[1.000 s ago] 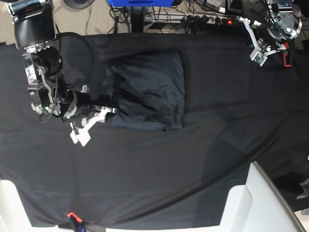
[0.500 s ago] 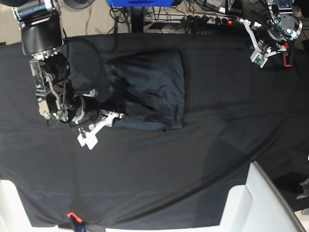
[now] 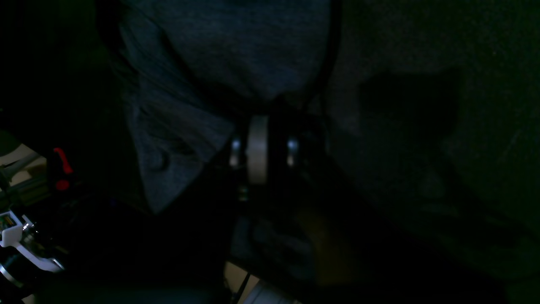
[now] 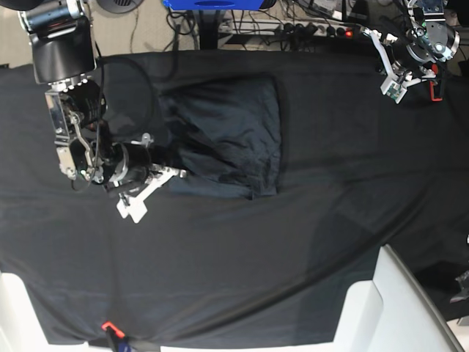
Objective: Fold the T-shirt properly
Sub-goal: 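Raise the left gripper away and press the bundle's side with the right gripper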
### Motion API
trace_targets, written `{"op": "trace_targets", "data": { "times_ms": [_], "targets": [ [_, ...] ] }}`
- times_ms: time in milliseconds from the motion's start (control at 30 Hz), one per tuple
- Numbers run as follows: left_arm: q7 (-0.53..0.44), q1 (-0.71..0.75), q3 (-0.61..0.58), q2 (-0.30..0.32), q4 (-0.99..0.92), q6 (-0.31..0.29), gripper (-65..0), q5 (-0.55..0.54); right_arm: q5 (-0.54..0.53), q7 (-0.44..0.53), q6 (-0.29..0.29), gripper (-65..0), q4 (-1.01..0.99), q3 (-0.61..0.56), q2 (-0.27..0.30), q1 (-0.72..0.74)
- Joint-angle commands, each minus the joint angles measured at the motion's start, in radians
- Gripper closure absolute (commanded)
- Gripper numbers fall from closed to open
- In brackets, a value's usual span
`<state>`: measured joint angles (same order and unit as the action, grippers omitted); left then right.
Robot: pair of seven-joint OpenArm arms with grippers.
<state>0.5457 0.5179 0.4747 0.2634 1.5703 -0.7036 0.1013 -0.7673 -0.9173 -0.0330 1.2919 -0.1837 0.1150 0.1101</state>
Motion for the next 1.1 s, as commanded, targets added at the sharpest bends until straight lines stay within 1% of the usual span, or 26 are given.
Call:
{"op": "trace_targets", "data": {
  "times_ms": [0, 233, 433, 467, 533, 567, 700, 867, 1000, 1033, 1067],
  "targets": [
    [-0.008, 0.002, 0.008, 0.014, 0.012, 0.005, 0.0, -0.005, -0.014, 0.008, 0.006, 0.0, 0.016, 0.006, 0.001, 0.021],
    [-0.008, 0.002, 0.008, 0.014, 0.012, 0.005, 0.0, -0.005, -0.014, 0.01, 0.002, -0.2, 0.035, 0.006, 0.001, 0.021],
    [-0.008, 0.002, 0.008, 0.014, 0.012, 0.005, 0.0, -0.005, -0.014, 0.008, 0.0, -0.2, 0.145, 0.006, 0.001, 0.018],
    [-0.008, 0.002, 0.008, 0.014, 0.012, 0.005, 0.0, -0.005, -0.014, 0.007, -0.003, -0.2, 0.153, 0.006, 0.001, 0.021],
    [-0.008, 0.002, 0.008, 0.014, 0.012, 0.005, 0.0, -0.005, -0.014, 0.007, -0.034, -0.2, 0.162, 0.005, 0.001, 0.023],
    [-0.008, 0.002, 0.008, 0.014, 0.012, 0.005, 0.0, -0.005, -0.014, 0.008, -0.04, -0.2, 0.162, 0.003, 0.001, 0.023],
    [-0.008, 0.0, 0.008, 0.014, 0.012, 0.005, 0.0, -0.005, -0.013, 0.013, -0.043, -0.2, 0.157, 0.002, 0.001, 0.04],
    [-0.008, 0.0, 0.008, 0.014, 0.012, 0.005, 0.0, -0.005, -0.013, 0.099, -0.043, -0.2, 0.159, 0.0, 0.009, 0.041],
    [-0.008, 0.0, 0.008, 0.014, 0.011, 0.005, 0.0, -0.005, -0.013, 0.132, -0.04, -0.2, 0.162, 0.0, 0.009, 0.036],
    [-0.008, 0.0, 0.008, 0.014, 0.011, 0.005, 0.0, -0.005, -0.013, 0.143, -0.031, -0.2, 0.162, 0.0, 0.009, 0.033],
    [-0.008, 0.0, 0.008, 0.014, 0.011, 0.005, 0.0, -0.005, -0.013, 0.16, -0.009, -0.2, 0.163, 0.0, 0.009, 0.021]
  ]
}}
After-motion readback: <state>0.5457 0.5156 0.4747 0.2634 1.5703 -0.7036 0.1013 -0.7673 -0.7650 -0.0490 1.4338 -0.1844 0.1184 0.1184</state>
